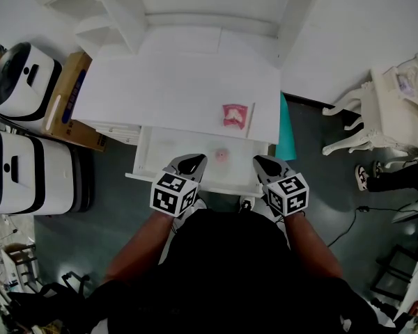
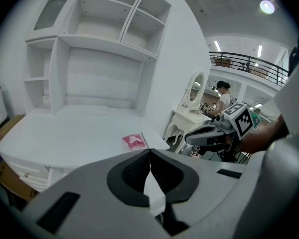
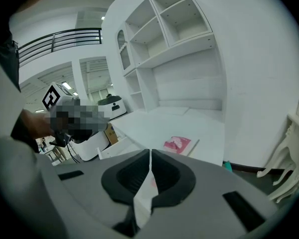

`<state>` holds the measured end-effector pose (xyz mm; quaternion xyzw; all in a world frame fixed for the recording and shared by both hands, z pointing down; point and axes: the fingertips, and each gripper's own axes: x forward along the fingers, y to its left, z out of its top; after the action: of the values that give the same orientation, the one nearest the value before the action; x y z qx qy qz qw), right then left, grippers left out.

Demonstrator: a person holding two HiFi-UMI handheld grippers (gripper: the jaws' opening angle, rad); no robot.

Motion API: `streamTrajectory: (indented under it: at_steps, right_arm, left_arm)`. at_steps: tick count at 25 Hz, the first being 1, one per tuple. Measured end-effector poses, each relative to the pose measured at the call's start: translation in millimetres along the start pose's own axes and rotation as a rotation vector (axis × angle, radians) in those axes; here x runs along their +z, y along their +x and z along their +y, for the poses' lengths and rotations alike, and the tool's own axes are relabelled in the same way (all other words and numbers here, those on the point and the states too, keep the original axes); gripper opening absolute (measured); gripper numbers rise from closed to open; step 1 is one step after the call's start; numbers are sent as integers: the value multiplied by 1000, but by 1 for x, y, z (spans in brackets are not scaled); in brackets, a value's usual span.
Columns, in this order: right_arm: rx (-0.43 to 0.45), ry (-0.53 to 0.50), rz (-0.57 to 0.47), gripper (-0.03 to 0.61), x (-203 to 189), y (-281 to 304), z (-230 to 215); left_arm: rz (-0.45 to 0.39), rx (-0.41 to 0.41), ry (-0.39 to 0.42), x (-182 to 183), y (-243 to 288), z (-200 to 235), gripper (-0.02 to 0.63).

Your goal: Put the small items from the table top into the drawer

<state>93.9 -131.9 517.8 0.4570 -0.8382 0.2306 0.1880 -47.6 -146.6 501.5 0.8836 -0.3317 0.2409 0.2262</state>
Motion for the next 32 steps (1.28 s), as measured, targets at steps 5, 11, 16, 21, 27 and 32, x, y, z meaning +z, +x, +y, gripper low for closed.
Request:
streamTrajectory:
  at_steps: [5,11,16,21,27,32]
  right_arm:
    - [5,-6,12,32,-1,6,-3]
    - [-1,-31,25,32,2,23,-10]
    - [-41,-119,54,34,7,50,-19]
    - [-71,-235,132,35,-1,90,-31]
    - [-88,-395,235,61,-6,138,-55]
    - [-91,-455,308,84,-10,173,-74]
  left_arm:
    - [8,12,-6,-1,1,3,11]
    - [13,32,-23,-5,0,11,11]
    - [15,58,-47,-10,-5,21,11]
    - [13,86,-80,-15,-7,31,11]
    - [6,112,-102,-17,-13,39,11]
    - [12,136,-125,-23,-20,47,11]
